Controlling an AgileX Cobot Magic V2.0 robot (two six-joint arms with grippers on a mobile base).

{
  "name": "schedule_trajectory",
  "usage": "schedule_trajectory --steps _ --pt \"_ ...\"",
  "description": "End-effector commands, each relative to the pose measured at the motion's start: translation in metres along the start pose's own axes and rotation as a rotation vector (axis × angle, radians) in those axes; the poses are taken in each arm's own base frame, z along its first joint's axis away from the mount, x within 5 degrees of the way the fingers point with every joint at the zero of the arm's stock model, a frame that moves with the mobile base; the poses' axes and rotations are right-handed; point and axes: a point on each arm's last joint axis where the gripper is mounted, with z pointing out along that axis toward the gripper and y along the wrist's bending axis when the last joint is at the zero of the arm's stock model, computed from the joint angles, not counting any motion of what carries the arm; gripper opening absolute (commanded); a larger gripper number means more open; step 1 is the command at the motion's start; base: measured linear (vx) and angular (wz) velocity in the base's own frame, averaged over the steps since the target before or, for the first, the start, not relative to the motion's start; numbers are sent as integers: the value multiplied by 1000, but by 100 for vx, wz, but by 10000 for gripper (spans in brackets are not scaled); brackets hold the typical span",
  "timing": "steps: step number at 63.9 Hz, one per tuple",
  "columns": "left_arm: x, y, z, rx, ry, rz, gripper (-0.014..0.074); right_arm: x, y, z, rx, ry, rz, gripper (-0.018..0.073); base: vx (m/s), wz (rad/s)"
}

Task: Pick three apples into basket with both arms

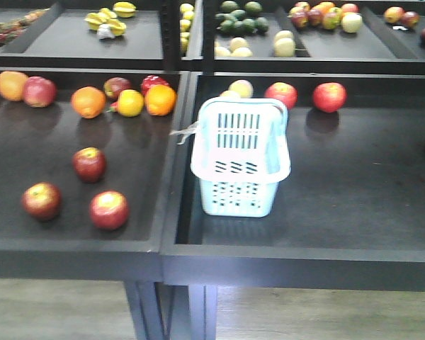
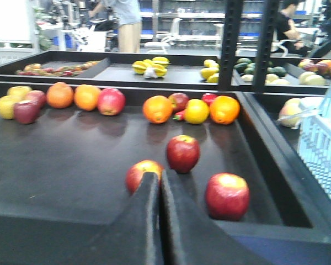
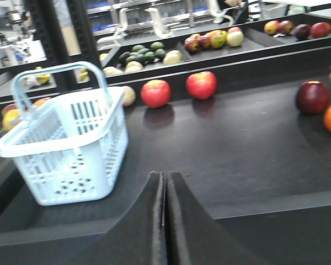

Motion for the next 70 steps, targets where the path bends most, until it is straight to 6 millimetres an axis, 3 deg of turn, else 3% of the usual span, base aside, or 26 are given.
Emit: schedule_trajectory --steps 1,70 --pt "0 0 0 14 -62 -7 -6 -5 1 0 -17 -71 -15 -5 10 -28" --pt "0 0 0 14 -62 -7 -6 -5 1 0 -17 -71 -15 -5 12 -6"
